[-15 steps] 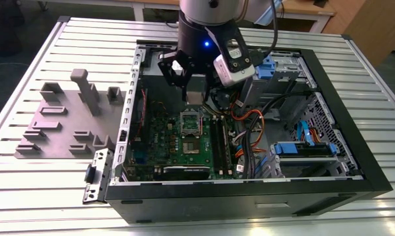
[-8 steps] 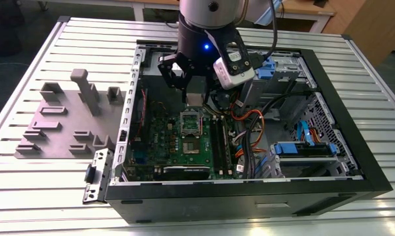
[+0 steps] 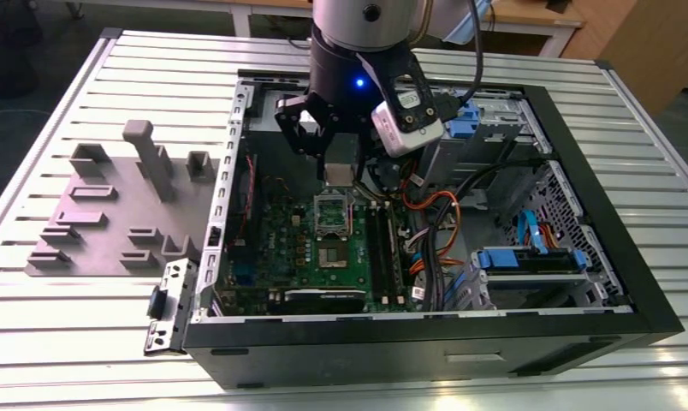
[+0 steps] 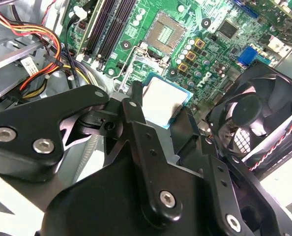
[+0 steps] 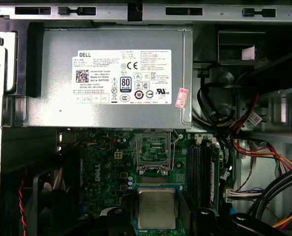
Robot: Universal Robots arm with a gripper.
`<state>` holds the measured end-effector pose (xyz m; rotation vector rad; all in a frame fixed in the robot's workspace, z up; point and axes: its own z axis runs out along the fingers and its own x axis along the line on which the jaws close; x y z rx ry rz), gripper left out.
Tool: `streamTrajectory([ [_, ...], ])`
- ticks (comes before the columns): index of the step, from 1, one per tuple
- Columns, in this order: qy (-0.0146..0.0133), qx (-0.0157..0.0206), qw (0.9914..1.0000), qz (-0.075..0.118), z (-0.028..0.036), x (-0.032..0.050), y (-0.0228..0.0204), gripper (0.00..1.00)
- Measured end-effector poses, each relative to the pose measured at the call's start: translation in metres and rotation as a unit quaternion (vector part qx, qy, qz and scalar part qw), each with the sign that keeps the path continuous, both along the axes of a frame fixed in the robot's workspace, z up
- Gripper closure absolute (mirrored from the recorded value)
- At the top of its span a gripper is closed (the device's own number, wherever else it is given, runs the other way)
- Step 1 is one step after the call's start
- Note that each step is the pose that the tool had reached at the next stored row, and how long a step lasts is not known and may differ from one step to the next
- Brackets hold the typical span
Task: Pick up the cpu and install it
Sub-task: 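Place the cpu into insertion slot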
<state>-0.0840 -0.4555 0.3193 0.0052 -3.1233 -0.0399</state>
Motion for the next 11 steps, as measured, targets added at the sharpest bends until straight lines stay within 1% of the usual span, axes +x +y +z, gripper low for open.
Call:
streamTrajectory([
  [2,0.0,0.0,1.0,0.0,0.0,0.0,-0.0009,0.53],
  [8,0.0,-0.0001,1.0,0.0,0.0,0.0,-0.001,0.53],
  [11,0.0,0.0,1.0,0.0,-0.0011,0.0,-0.0009,0.53],
])
